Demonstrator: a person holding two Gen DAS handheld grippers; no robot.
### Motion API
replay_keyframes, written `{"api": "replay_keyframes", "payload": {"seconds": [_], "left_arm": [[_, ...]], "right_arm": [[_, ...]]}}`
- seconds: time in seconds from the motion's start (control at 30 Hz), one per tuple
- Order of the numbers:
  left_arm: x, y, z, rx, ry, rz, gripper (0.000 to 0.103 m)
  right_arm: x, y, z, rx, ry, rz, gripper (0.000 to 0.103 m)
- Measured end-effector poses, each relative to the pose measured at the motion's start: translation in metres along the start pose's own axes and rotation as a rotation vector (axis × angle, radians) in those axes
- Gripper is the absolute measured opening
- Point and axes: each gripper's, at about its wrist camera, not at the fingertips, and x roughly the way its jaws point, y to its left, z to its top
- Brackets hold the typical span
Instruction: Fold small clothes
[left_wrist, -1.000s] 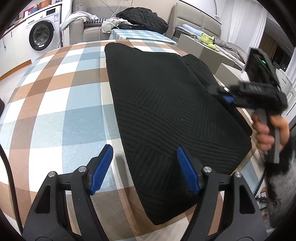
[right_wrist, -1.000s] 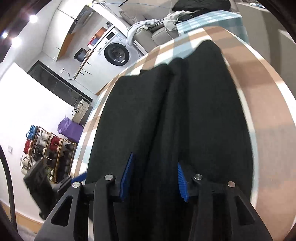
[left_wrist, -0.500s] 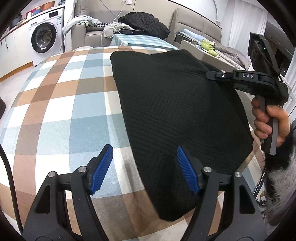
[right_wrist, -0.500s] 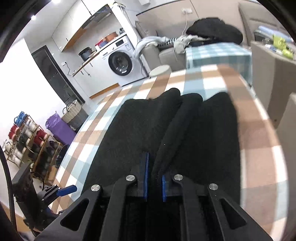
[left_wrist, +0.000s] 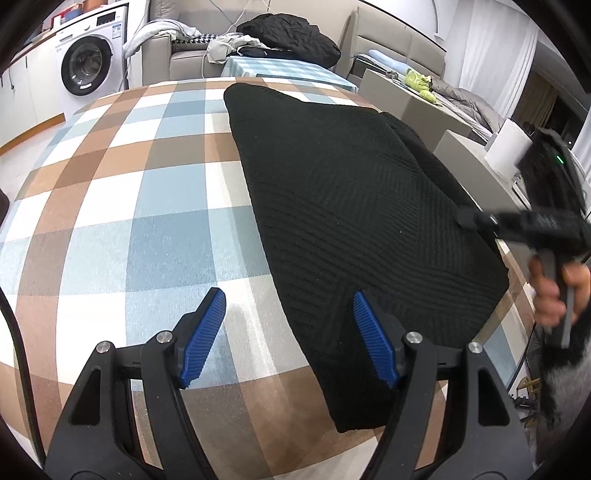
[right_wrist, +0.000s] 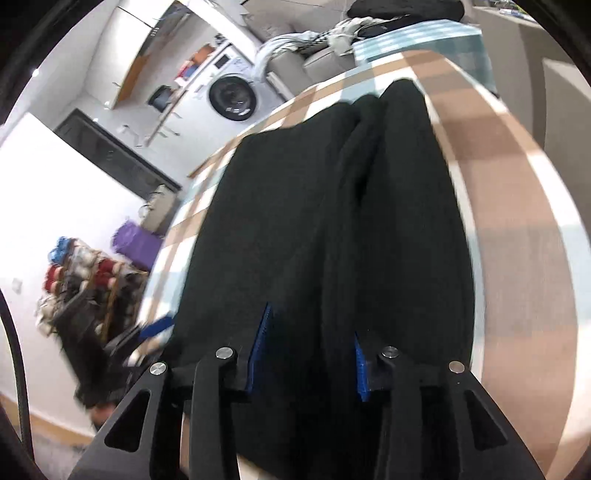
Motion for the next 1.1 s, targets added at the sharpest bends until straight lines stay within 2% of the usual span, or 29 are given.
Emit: {"api": "replay_keyframes", "payload": {"seconds": [0.1, 0.17, 0.2, 0.23, 0.3, 0.33, 0.43, 0.47, 0.5, 0.63, 0.7, 0.8, 0.93, 0.97, 1.03, 1.1], "left_arm": [[0.002, -0.001, 0.001, 0.001, 0.001, -0.012, 0.069], [0.003, -0.005, 0.003, 0.01, -0.001, -0.015, 0.069], [0.003, -0.006, 0.004, 0.014, -0.002, -0.014, 0.069], [0.002, -0.008, 0.004, 0.019, -0.005, -0.014, 0.069], [-0.002, -0.011, 0.004, 0.03, -0.012, -0.019, 0.069], [-0.002, -0.012, 0.003, 0.033, -0.013, -0.02, 0.069], [0.001, -0.01, 0.002, 0.027, -0.004, -0.015, 0.069], [0.002, -0.009, 0.001, 0.02, 0.0, -0.017, 0.069], [0.001, -0.008, 0.001, 0.017, 0.001, -0.019, 0.069], [0.001, -0.006, 0.002, 0.021, -0.003, -0.017, 0.069], [0.002, -0.005, 0.003, 0.018, -0.004, -0.015, 0.069], [0.002, -0.004, 0.004, 0.016, -0.006, -0.011, 0.069], [0.001, -0.002, 0.007, 0.004, -0.013, -0.004, 0.069], [0.0, -0.001, 0.009, 0.002, -0.017, -0.005, 0.069], [-0.003, -0.002, 0.011, 0.008, -0.027, -0.009, 0.069], [-0.003, -0.004, 0.012, 0.015, -0.029, -0.008, 0.069]], "right_arm": [[-0.012, -0.001, -0.018, -0.018, -0.054, -0.016, 0.038], [-0.012, 0.003, -0.019, -0.039, -0.085, -0.062, 0.021], [-0.01, 0.006, -0.018, -0.059, -0.088, -0.085, 0.008], [-0.013, 0.009, -0.017, -0.064, -0.101, -0.082, 0.007], [-0.025, 0.018, -0.017, -0.08, -0.143, -0.038, 0.006], [-0.028, 0.019, -0.017, -0.077, -0.134, -0.035, 0.006], [-0.018, 0.002, -0.018, -0.02, -0.058, -0.116, 0.006], [-0.013, -0.005, -0.02, -0.001, -0.029, -0.112, 0.006], [-0.014, -0.011, -0.017, 0.024, -0.038, -0.071, 0.01], [-0.009, -0.009, -0.004, 0.021, -0.041, -0.054, 0.024], [0.001, -0.009, 0.013, 0.019, -0.041, -0.058, 0.025], [0.016, -0.003, 0.036, -0.011, -0.044, -0.109, 0.025], [0.03, 0.009, 0.057, -0.06, -0.051, -0.192, 0.011], [0.026, 0.016, 0.057, -0.084, -0.06, -0.201, 0.011], [0.004, 0.033, 0.055, -0.161, -0.146, -0.193, 0.01], [-0.017, 0.039, 0.053, -0.177, -0.193, -0.213, 0.01]]}}
